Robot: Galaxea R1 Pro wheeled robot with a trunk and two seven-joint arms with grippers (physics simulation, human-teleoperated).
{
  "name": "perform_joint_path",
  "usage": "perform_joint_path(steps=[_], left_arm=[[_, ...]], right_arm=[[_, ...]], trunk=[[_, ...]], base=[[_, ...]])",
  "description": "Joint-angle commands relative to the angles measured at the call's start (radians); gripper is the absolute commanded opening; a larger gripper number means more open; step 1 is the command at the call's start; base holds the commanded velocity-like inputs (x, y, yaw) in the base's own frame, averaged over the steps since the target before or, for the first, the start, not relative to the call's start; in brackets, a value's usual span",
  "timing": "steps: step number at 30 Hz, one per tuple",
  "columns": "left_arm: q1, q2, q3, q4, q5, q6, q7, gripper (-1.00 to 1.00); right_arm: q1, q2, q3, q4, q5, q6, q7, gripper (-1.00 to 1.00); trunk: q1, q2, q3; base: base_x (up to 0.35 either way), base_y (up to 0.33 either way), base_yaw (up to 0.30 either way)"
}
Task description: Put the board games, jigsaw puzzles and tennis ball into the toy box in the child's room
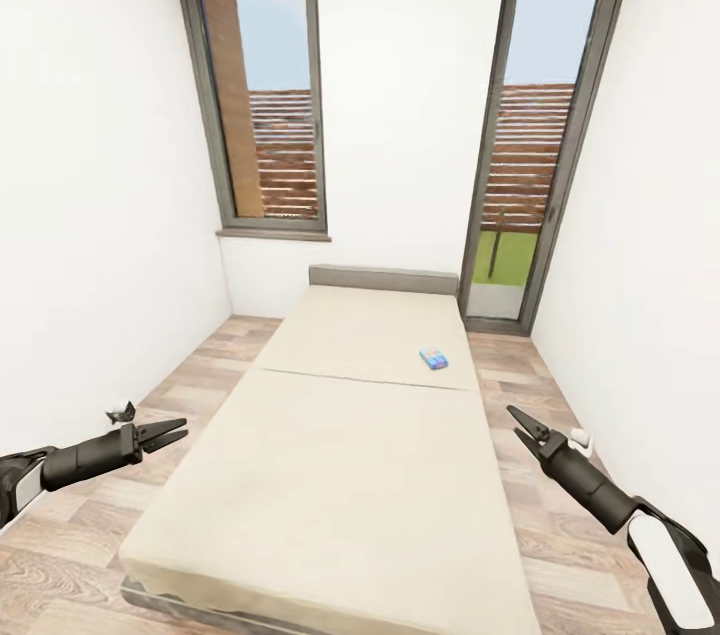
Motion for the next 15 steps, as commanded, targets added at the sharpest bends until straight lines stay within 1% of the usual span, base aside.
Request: perform_joint_path(steps=[1, 8, 10, 12, 15], left_arm=[[-0.001, 0.0, 0.007, 0.0, -0.007, 0.011, -0.004, 1.0], [-0.001, 0.0, 0.007, 0.0, -0.008, 0.011, -0.004, 1.0], [-0.001, 0.0, 0.006, 0.0, -0.008, 0.011, -0.004, 1.0], [-0.001, 0.0, 0.006, 0.0, -0.008, 0.011, -0.004, 1.0], [-0.001, 0.0, 0.006, 0.0, -0.008, 0.011, -0.004, 1.0]], right_arm=[[-0.001, 0.0, -0.001, 0.0, -0.006, 0.007, 0.0, 1.0], [-0.001, 0.0, 0.005, 0.0, -0.002, 0.007, -0.005, 1.0], [-0.001, -0.001, 0.005, 0.0, 0.006, 0.011, -0.011, 1.0], [-0.001, -0.003, 0.006, 0.0, 0.017, 0.014, -0.022, 1.0], [-0.001, -0.004, 0.006, 0.0, 0.054, 0.019, -0.064, 1.0]], trunk=[[0.001, -0.002, -0.002], [0.001, -0.002, -0.001], [0.001, -0.002, -0.001], [0.001, -0.002, -0.001], [0.001, -0.002, -0.001]], base=[[0.0, -0.001, -0.03], [0.0, -0.003, -0.009], [0.0, -0.058, -0.002], [0.0, -0.107, -0.001], [0.0, -0.202, -0.001]])
